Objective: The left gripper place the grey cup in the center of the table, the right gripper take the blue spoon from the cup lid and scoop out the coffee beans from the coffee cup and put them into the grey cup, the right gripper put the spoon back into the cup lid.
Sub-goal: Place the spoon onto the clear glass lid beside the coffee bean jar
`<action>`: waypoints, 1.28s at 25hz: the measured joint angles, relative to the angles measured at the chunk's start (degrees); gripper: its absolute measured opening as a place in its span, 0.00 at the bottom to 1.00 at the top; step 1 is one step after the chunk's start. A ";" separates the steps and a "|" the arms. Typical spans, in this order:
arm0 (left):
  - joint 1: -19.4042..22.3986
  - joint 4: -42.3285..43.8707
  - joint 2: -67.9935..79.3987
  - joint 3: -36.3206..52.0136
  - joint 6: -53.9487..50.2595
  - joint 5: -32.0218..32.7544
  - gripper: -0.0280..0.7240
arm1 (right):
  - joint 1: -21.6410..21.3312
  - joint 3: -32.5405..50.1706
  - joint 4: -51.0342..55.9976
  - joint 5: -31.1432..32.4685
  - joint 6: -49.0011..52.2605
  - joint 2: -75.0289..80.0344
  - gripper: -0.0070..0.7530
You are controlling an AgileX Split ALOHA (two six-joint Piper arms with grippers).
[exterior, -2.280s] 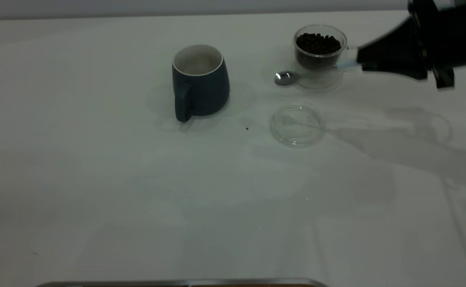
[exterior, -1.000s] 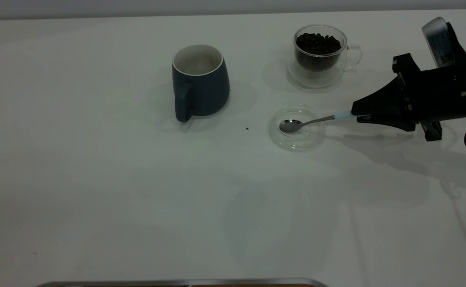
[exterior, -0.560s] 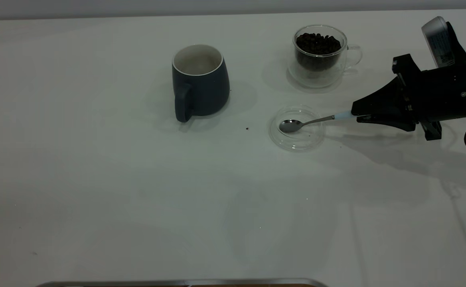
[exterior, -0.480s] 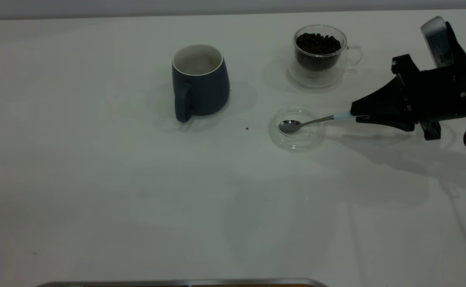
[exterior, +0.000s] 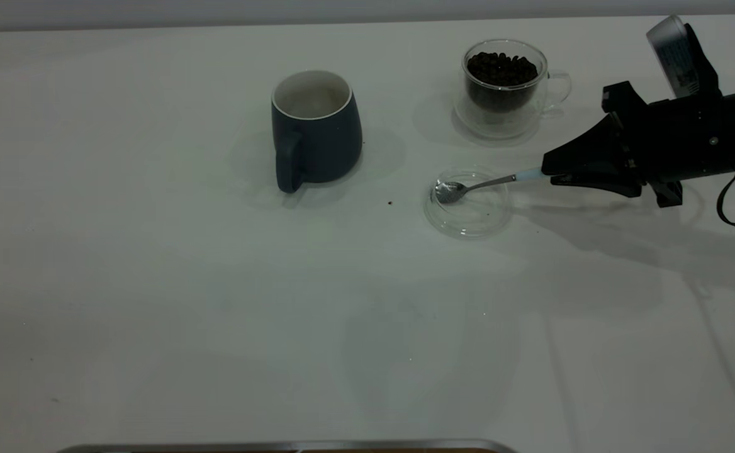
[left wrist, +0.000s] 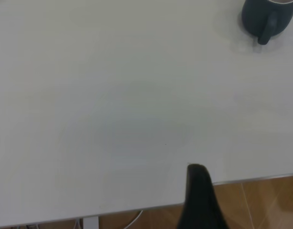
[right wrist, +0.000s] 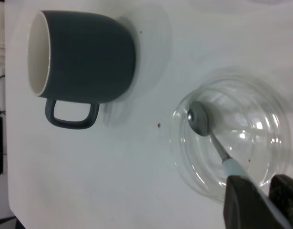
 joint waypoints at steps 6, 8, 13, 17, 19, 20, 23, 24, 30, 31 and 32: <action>0.00 0.00 0.00 0.00 0.00 0.00 0.82 | 0.27 0.00 0.00 -1.03 0.00 0.00 0.33; 0.00 0.00 0.00 0.00 -0.16 0.00 0.82 | 0.27 0.00 0.00 -1.05 0.00 0.00 0.43; 0.00 0.00 0.00 0.00 -0.16 0.00 0.82 | 0.27 0.00 0.00 -1.05 0.50 0.00 0.68; 0.00 0.00 0.00 0.00 -0.16 0.00 0.82 | 0.27 0.00 0.00 -1.20 1.28 0.00 0.85; 0.00 0.00 0.00 0.00 -0.16 0.00 0.82 | 0.27 0.00 0.00 -2.09 1.83 0.00 0.88; 0.00 0.00 0.00 0.00 -0.16 0.00 0.82 | 0.27 0.00 0.00 -2.75 2.10 0.00 0.89; 0.00 0.00 0.00 0.00 -0.16 0.00 0.82 | 0.27 0.00 0.00 -5.34 2.53 0.00 0.89; 0.00 0.00 0.00 0.00 -0.16 0.00 0.82 | 0.27 0.00 0.00 -5.91 2.68 0.00 0.89; 0.00 0.00 0.00 0.00 -0.16 0.00 0.82 | -1.13 0.00 -0.05 -7.78 2.75 0.00 0.89; 0.00 0.00 0.00 0.00 -0.16 0.00 0.82 | -2.04 0.00 -0.05 -7.78 2.75 0.00 0.89; 0.00 0.00 0.00 0.00 -0.16 0.00 0.82 | -3.06 0.00 -0.21 -7.84 2.75 0.00 0.89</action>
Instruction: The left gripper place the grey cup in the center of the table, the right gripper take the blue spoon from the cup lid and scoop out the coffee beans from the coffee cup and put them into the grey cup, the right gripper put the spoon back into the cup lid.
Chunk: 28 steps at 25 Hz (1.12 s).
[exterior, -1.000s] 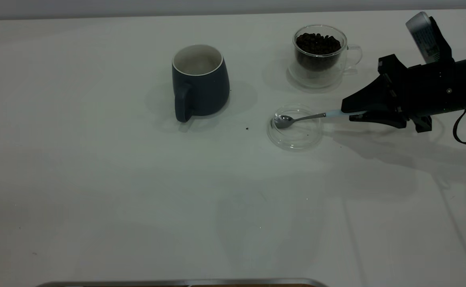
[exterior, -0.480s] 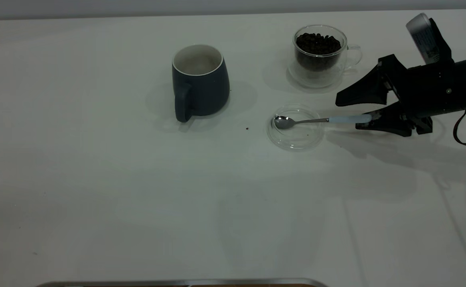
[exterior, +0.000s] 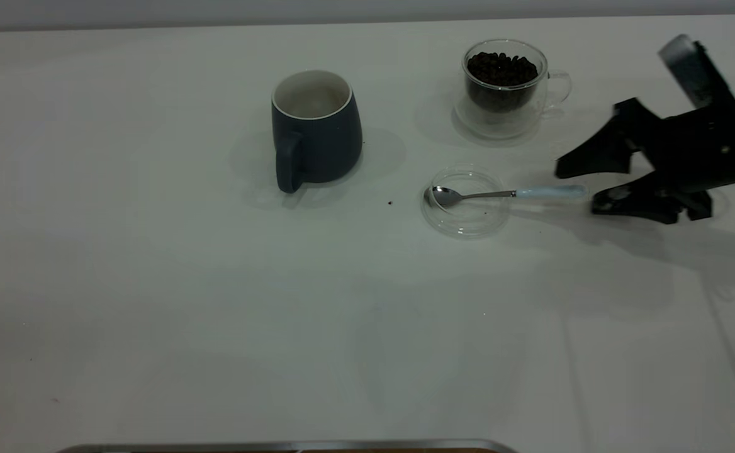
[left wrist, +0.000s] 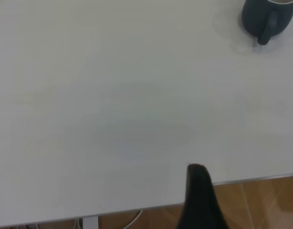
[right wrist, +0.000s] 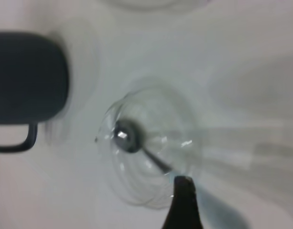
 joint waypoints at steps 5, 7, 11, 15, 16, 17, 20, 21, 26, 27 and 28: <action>0.00 0.00 0.00 0.00 0.05 0.00 0.82 | -5.66 0.00 -2.22 0.96 0.80 0.00 0.87; 0.00 0.00 0.00 0.00 0.05 0.00 0.82 | -8.09 0.00 -3.38 2.93 1.10 -0.07 0.87; 0.00 0.00 0.00 0.00 0.11 0.00 0.82 | -11.04 0.00 -6.64 6.41 2.27 -3.65 0.86; 0.00 0.00 0.00 0.00 0.21 0.00 0.82 | -11.27 0.00 -13.06 6.76 7.23 -12.45 0.85; 0.00 0.00 0.00 0.00 0.21 0.00 0.82 | -11.27 0.00 -15.02 6.76 8.87 -15.26 0.84; 0.00 0.00 0.00 0.00 0.21 0.00 0.82 | -11.27 0.00 -17.54 6.76 11.23 -18.29 0.84; 0.00 0.00 0.00 0.00 0.21 0.00 0.82 | -11.27 0.05 -25.09 6.69 18.95 -27.80 0.83; 0.00 0.00 0.00 0.00 0.21 0.00 0.82 | -11.27 0.05 -27.77 6.69 22.00 -31.45 0.83; 0.00 0.00 0.00 0.00 0.21 0.00 0.82 | -11.27 0.44 -43.12 8.42 39.55 -48.92 0.82; 0.00 0.00 0.00 0.00 0.21 0.00 0.82 | -11.27 0.63 -46.24 9.34 42.78 -52.62 0.81; 0.00 0.00 0.00 0.00 0.21 0.00 0.82 | -11.27 0.64 -50.01 10.08 46.48 -56.28 0.81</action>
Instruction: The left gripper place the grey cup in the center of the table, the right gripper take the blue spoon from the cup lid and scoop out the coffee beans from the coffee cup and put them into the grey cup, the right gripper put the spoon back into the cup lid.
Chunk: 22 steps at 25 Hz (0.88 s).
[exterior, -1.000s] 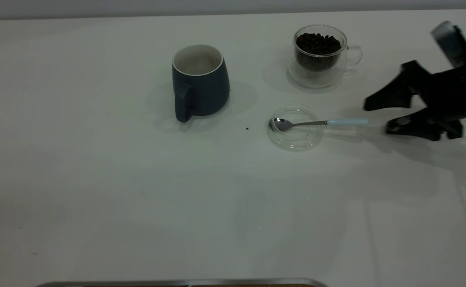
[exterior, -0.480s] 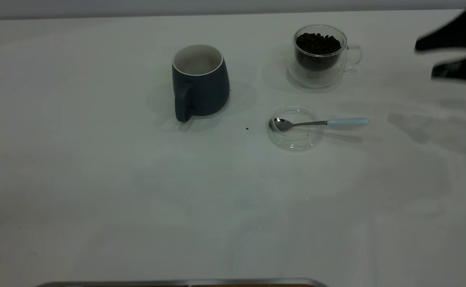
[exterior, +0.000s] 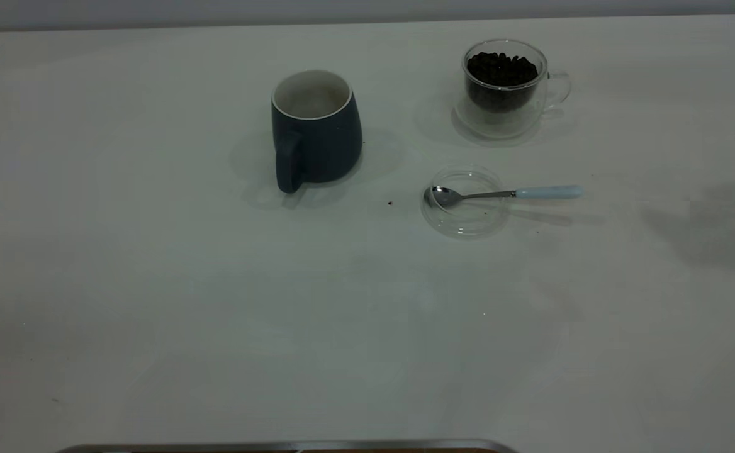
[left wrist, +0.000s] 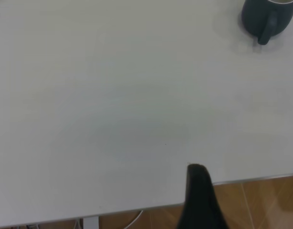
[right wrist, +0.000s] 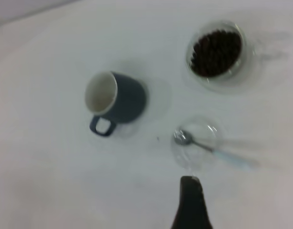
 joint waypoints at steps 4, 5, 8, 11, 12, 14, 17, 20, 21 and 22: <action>0.00 0.00 0.00 0.00 0.00 0.00 0.82 | 0.00 0.00 -11.90 4.59 11.83 -13.97 0.80; 0.00 0.00 0.00 0.00 0.00 0.00 0.82 | 0.00 0.00 -14.20 6.09 14.10 -16.95 0.79; 0.00 0.00 0.00 0.00 0.00 0.00 0.82 | 0.00 0.06 -19.23 9.67 18.41 -26.86 0.79; 0.00 0.00 0.00 0.00 0.00 0.00 0.82 | 0.00 0.53 -22.60 11.23 20.33 -36.43 0.79; 0.00 0.00 0.00 0.00 0.00 0.00 0.82 | 0.00 1.18 -23.47 11.56 20.62 -38.85 0.79; 0.00 0.00 0.00 0.00 0.00 0.00 0.82 | 0.00 3.30 -24.72 12.09 21.19 -43.77 0.79; 0.00 0.00 0.00 0.00 -0.21 0.00 0.82 | 0.00 8.06 -25.64 12.93 22.20 -48.95 0.79; 0.00 0.00 0.00 0.00 -0.21 0.00 0.82 | 0.91 12.94 -26.27 12.85 22.93 -54.73 0.79; 0.00 0.00 0.00 0.00 -0.21 0.00 0.82 | 2.09 14.43 -26.63 12.65 22.97 -57.14 0.79; 0.00 0.00 0.00 0.00 -0.21 0.00 0.82 | 3.44 15.59 -27.23 12.59 22.97 -59.25 0.79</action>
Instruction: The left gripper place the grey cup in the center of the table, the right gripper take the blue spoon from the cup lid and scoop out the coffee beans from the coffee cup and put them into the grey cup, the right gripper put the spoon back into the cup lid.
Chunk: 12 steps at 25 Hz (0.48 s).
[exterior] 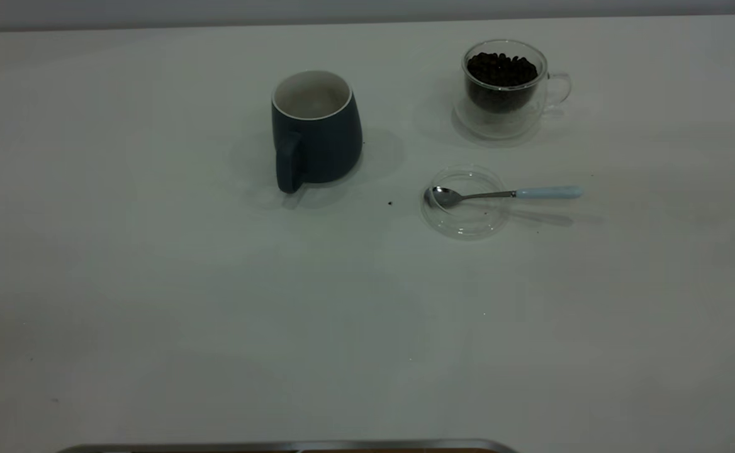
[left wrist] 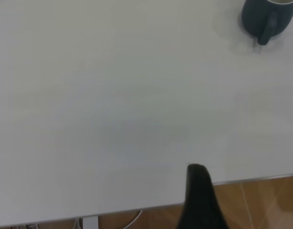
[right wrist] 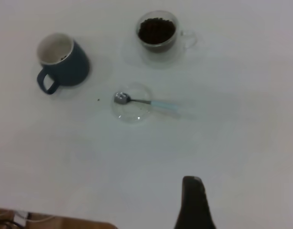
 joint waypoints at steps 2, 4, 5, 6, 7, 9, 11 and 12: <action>0.00 0.00 0.00 0.00 0.00 0.00 0.82 | 2.48 2.47 -1.37 -0.13 0.06 -5.08 0.79; 0.00 0.00 0.00 0.00 0.00 0.00 0.82 | 5.31 4.35 -3.62 -0.09 0.18 -8.98 0.79; 0.00 0.00 0.00 0.00 0.00 0.00 0.82 | 6.55 5.21 -4.65 -0.09 0.24 -10.55 0.79; 0.00 0.00 0.00 0.00 0.00 0.00 0.82 | 8.03 5.94 -5.36 -0.09 0.36 -11.73 0.79; 0.00 0.00 0.00 0.00 0.00 0.00 0.82 | 9.53 6.55 -6.23 -0.14 0.43 -12.62 0.79; 0.00 0.00 0.00 0.00 0.00 0.00 0.82 | 12.35 7.97 -7.57 -0.16 0.57 -13.89 0.79; 0.00 0.00 0.00 0.00 0.00 0.00 0.82 | 15.00 9.24 -9.36 -0.16 0.67 -14.82 0.79; 0.00 0.00 0.00 0.00 0.00 0.00 0.82 | 15.77 9.95 -10.35 -0.16 0.88 -15.39 0.79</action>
